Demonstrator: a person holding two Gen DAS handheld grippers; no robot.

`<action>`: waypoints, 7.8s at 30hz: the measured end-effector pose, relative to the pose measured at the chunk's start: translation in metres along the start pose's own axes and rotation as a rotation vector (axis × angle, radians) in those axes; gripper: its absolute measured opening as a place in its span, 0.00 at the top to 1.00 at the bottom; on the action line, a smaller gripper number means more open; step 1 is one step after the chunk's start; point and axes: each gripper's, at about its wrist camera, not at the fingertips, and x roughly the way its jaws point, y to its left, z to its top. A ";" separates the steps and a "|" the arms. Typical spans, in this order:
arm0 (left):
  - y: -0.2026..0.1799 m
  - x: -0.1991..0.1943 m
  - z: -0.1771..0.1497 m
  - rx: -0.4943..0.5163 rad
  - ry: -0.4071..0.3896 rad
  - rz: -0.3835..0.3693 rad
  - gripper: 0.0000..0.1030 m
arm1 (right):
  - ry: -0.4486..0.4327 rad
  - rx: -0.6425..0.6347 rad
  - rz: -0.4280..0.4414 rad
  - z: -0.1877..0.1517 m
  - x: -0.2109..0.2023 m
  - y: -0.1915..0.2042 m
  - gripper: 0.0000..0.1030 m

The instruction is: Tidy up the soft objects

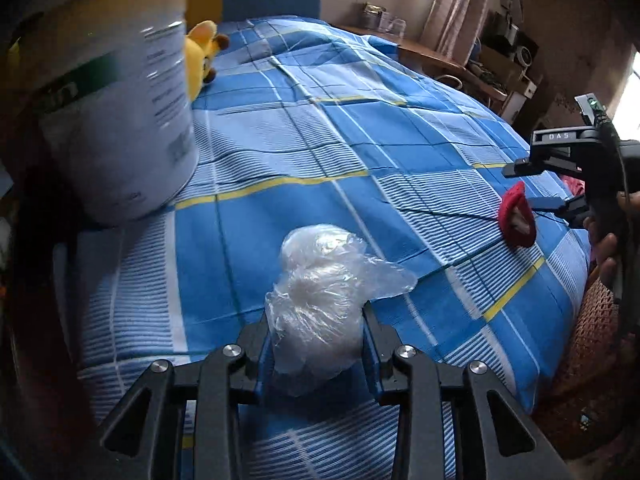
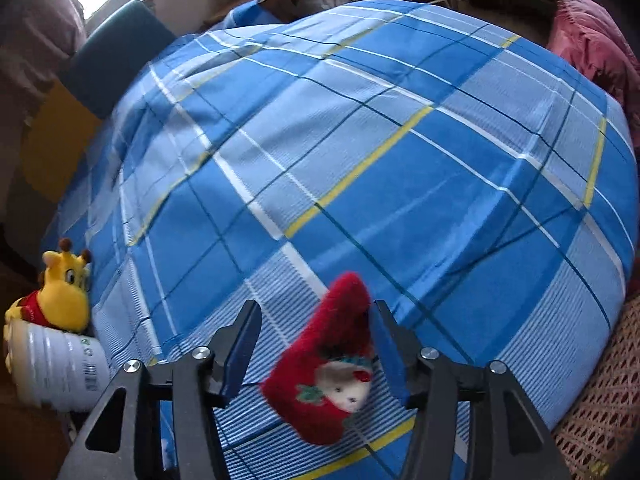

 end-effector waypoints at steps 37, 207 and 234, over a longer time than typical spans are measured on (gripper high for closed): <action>0.003 -0.061 -0.010 -0.046 -0.132 0.037 0.67 | 0.105 -0.739 0.047 -0.092 0.031 0.115 0.71; 0.165 -0.221 -0.112 -0.540 -0.320 0.609 0.00 | -0.195 -1.029 0.425 -0.306 -0.085 0.272 0.36; 0.165 -0.219 -0.114 -0.546 -0.314 0.600 0.00 | -0.186 -1.036 0.421 -0.309 -0.083 0.273 0.36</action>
